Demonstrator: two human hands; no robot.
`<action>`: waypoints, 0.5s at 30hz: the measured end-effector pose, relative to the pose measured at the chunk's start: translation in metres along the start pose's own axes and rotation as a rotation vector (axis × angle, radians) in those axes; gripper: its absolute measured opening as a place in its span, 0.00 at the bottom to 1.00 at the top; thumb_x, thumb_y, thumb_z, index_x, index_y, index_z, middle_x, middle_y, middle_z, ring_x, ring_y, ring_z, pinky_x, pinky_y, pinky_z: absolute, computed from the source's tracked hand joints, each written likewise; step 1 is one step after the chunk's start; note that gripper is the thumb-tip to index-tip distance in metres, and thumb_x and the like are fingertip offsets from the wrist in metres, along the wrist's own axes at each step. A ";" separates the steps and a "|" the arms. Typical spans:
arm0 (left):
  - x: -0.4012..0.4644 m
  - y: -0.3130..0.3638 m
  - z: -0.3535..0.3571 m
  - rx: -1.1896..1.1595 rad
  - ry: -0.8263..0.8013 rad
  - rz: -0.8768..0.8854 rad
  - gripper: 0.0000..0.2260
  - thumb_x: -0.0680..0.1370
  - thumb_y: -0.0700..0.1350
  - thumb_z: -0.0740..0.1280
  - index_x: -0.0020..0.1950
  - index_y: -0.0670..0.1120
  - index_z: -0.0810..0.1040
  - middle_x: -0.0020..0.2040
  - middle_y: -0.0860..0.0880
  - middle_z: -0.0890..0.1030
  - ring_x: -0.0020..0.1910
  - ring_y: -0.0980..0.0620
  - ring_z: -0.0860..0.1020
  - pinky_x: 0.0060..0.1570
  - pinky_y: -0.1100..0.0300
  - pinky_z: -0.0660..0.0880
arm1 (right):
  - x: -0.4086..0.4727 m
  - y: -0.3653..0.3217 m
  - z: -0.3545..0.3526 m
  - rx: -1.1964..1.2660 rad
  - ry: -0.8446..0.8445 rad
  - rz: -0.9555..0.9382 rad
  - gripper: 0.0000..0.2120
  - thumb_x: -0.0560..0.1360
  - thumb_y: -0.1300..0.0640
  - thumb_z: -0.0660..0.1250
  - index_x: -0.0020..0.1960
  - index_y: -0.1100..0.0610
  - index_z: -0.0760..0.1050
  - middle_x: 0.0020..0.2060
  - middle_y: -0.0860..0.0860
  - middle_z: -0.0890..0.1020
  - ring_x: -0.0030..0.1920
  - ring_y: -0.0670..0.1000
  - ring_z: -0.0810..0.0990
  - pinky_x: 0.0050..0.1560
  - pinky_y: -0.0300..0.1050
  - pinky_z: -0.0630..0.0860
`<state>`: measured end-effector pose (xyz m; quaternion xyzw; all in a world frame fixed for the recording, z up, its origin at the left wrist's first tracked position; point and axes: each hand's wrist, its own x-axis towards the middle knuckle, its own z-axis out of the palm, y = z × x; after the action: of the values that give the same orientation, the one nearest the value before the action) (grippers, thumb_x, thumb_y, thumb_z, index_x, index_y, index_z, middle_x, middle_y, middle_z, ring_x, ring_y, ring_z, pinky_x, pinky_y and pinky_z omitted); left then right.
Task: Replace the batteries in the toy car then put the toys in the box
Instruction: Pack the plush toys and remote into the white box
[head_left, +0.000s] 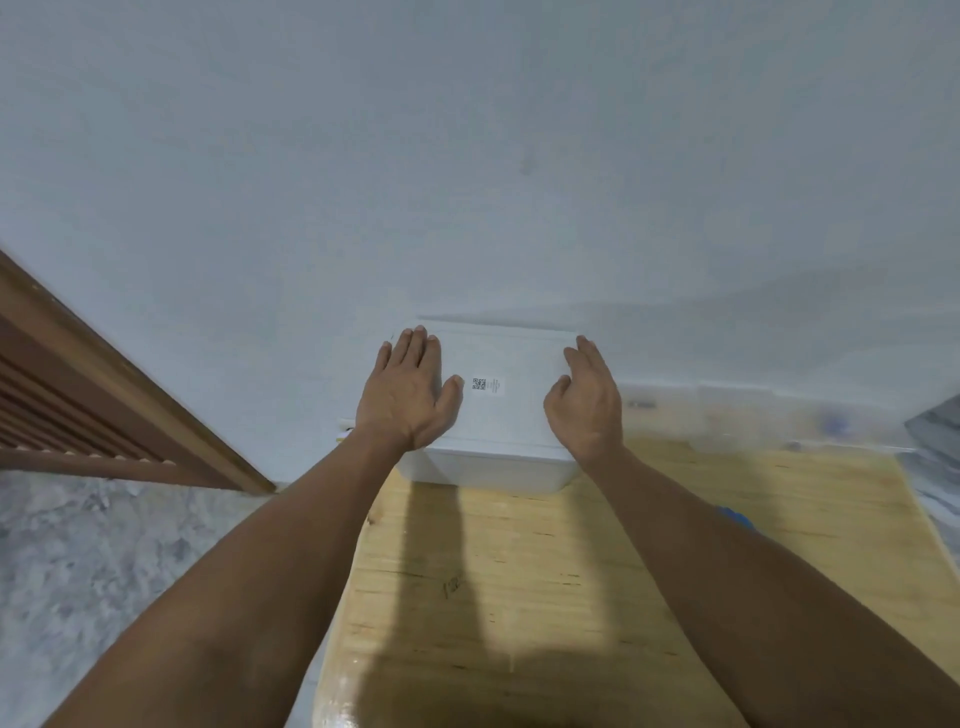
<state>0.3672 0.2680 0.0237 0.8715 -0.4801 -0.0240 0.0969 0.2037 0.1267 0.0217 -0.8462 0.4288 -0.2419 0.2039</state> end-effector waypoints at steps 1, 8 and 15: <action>0.000 0.000 0.000 -0.003 0.013 0.002 0.28 0.80 0.57 0.48 0.74 0.41 0.59 0.78 0.42 0.57 0.78 0.46 0.51 0.76 0.47 0.50 | 0.001 0.001 -0.002 0.050 0.003 0.038 0.19 0.76 0.68 0.57 0.66 0.67 0.73 0.72 0.58 0.69 0.73 0.55 0.66 0.71 0.42 0.61; -0.001 0.006 -0.002 0.123 -0.035 -0.067 0.24 0.83 0.52 0.46 0.75 0.40 0.60 0.77 0.43 0.60 0.77 0.45 0.55 0.73 0.43 0.52 | -0.012 0.009 -0.028 -0.072 -0.188 -0.076 0.21 0.80 0.65 0.56 0.73 0.63 0.65 0.76 0.55 0.63 0.70 0.57 0.70 0.66 0.48 0.68; -0.024 0.008 -0.008 0.034 -0.195 0.104 0.52 0.69 0.76 0.51 0.77 0.36 0.53 0.77 0.35 0.51 0.77 0.38 0.49 0.75 0.44 0.50 | -0.041 0.014 -0.057 -0.020 -0.711 -0.070 0.57 0.68 0.33 0.69 0.78 0.55 0.37 0.77 0.44 0.35 0.78 0.49 0.41 0.76 0.50 0.53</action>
<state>0.3490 0.2849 0.0317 0.8405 -0.5321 -0.0952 0.0360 0.1401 0.1453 0.0502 -0.8936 0.3042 0.0652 0.3236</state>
